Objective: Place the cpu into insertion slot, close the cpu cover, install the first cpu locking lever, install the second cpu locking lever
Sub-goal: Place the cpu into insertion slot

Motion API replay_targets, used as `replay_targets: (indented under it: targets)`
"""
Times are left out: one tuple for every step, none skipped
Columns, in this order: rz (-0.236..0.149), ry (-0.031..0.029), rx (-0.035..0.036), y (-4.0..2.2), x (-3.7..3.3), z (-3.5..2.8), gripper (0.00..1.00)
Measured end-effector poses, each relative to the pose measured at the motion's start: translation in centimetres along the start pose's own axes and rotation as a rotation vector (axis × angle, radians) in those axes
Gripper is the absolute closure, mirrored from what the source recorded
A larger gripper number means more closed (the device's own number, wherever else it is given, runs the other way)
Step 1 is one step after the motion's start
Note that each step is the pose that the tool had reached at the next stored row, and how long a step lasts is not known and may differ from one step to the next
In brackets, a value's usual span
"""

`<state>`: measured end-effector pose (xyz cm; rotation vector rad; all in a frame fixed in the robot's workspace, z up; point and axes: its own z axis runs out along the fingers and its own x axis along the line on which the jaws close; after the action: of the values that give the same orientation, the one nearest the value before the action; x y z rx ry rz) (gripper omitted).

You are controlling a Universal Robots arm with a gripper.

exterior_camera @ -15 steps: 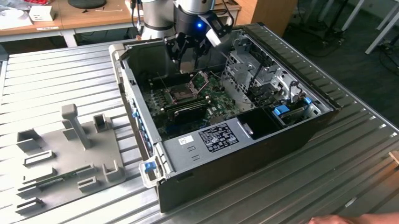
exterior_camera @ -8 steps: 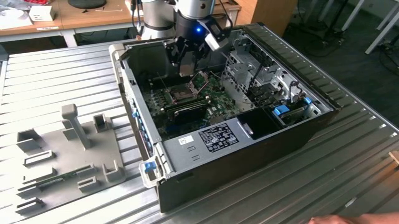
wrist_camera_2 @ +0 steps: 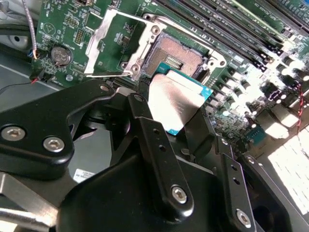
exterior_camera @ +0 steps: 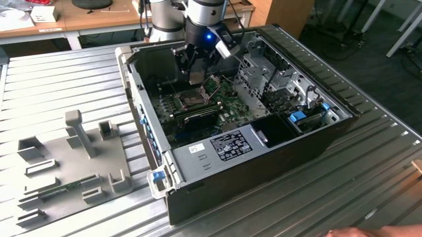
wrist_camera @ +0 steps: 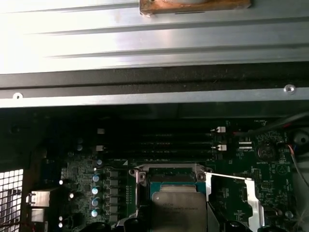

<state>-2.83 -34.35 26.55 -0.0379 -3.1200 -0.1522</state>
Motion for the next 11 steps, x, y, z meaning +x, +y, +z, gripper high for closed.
replay_targets:
  targets:
    - [0.000,0.0000,0.0000,-0.02,0.00,0.16,0.46]
    - [0.000,0.0000,0.0000,-0.03,0.01,0.32,0.46]
    - [0.000,0.0000,-0.0001,-0.04,0.01,0.45,0.46]
    - [0.000,0.0000,-0.0001,-0.05,0.02,0.57,0.46]
    - [0.000,0.0000,-0.0001,-0.06,0.02,0.67,0.46]
    - [0.000,0.0000,0.0000,-0.07,0.02,0.76,0.46]
    - [0.000,0.0000,0.0001,-0.08,0.03,0.84,0.46]
    - [0.000,0.0000,0.0000,-0.08,0.03,0.88,0.46]
    - [0.000,0.0002,0.0003,-0.09,0.03,0.89,0.46]
    - [0.000,0.0002,0.0004,-0.09,0.03,0.89,0.46]
    - [0.000,0.0001,0.0003,-0.09,0.03,0.90,0.46]
